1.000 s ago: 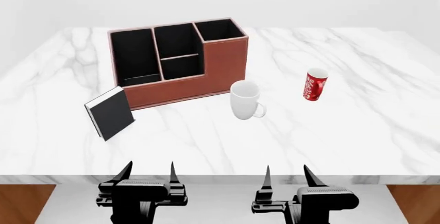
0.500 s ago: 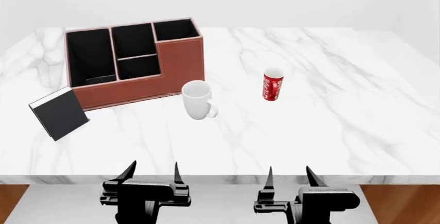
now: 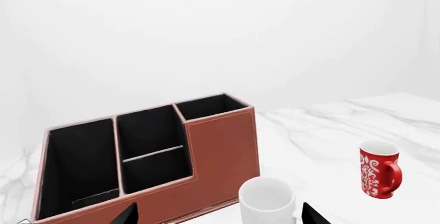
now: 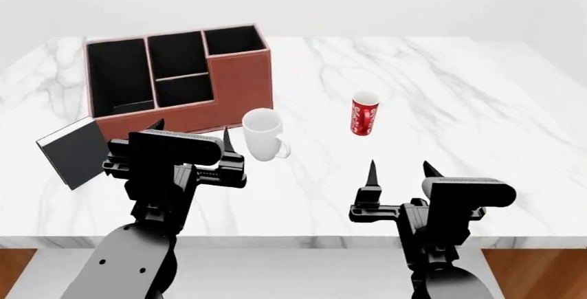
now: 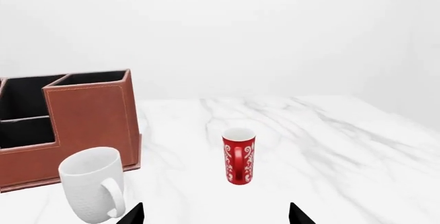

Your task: Pick up the red mug and place it to the right of the caddy.

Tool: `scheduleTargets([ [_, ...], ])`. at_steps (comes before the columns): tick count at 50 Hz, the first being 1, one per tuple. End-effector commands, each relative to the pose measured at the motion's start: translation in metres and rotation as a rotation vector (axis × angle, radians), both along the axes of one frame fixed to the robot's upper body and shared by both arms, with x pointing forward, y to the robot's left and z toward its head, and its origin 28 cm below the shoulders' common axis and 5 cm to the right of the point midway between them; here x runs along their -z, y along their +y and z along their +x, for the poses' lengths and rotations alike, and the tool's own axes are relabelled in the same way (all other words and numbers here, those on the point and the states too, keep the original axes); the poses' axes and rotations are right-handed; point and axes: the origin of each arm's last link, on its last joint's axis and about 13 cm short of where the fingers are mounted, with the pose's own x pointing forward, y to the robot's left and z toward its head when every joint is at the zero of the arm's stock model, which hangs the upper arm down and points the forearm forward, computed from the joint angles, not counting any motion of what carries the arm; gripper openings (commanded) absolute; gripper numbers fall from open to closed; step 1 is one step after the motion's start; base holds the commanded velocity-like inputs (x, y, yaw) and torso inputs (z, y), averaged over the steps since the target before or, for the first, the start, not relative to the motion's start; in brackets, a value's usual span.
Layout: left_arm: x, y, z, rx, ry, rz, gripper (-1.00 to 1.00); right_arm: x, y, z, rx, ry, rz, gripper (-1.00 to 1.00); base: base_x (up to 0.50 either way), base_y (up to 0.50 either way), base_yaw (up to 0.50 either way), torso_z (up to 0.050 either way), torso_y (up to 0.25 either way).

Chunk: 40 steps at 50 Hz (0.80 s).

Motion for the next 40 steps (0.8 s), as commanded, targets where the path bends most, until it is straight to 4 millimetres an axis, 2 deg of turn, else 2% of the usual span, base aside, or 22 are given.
scheduleTargets([
  [1, -0.0203, -0.0002, 0.0013, 0.006, -0.040, 0.023, 1.00, -0.0123, -0.0006, 0.0012, -0.018, -0.027, -0.003, 1.00, 0.50, 0.00, 0.00, 0.000, 0.000],
  [40, -0.0161, 0.0037, 0.0016, -0.011, -0.057, 0.024, 1.00, -0.0081, 0.0011, 0.0016, -0.041, -0.027, 0.000, 1.00, 0.50, 0.00, 0.00, 0.000, 0.001],
])
